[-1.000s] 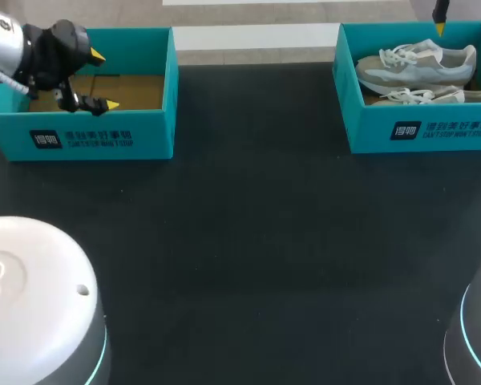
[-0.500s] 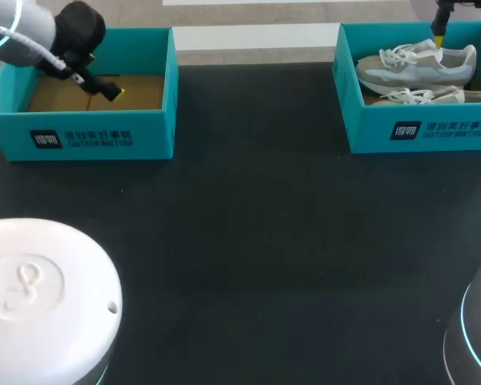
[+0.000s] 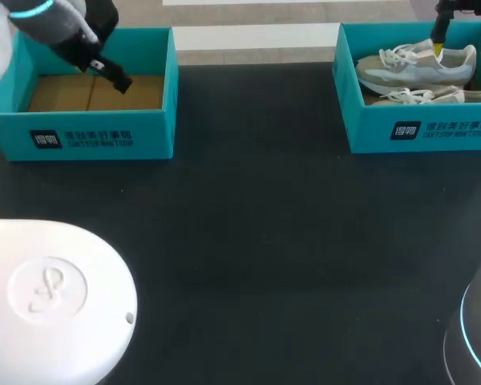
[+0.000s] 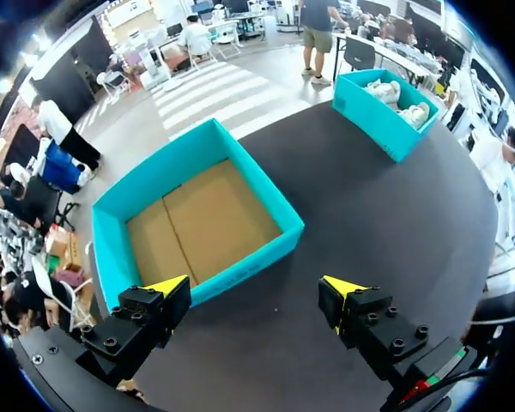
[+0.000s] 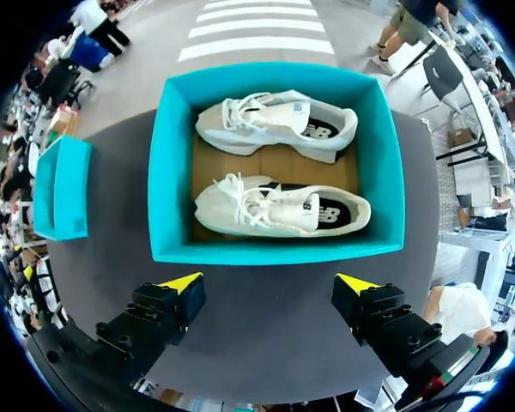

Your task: Take the shoe out of the shoebox, open the shoe tongue, remove and reinsert the insole, then place the shoe into the shoebox

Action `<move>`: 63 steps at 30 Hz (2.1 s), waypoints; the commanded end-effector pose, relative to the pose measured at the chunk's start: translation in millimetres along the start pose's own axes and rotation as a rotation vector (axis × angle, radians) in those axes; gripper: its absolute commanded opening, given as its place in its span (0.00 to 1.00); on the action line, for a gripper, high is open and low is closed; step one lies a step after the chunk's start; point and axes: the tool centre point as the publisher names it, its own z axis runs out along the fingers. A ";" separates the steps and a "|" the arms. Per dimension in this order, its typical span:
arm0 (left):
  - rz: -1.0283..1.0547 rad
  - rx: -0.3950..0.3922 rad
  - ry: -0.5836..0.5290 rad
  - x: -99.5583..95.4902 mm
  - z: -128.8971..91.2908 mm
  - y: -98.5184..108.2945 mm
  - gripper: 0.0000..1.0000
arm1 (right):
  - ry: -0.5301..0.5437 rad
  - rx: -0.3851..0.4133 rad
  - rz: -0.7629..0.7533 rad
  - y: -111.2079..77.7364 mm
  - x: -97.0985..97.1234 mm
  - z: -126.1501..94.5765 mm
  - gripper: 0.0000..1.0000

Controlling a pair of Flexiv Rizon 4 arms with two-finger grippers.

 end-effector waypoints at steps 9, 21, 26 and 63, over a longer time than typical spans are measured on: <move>-0.267 -0.373 0.077 -24.1 -11.7 -3.0 1.00 | 0.037 -0.013 0.038 -40.3 20.3 -19.1 1.00; -0.390 -0.420 0.074 -37.3 4.5 9.6 1.00 | 0.031 -0.011 0.066 -69.4 23.9 -18.3 1.00; -0.423 -0.378 0.070 -40.6 1.9 17.3 1.00 | 0.033 -0.013 0.082 -73.7 21.4 -16.8 1.00; -0.470 -0.342 0.038 -34.5 7.3 34.3 1.00 | 0.007 0.003 0.020 -117.8 25.7 -34.5 1.00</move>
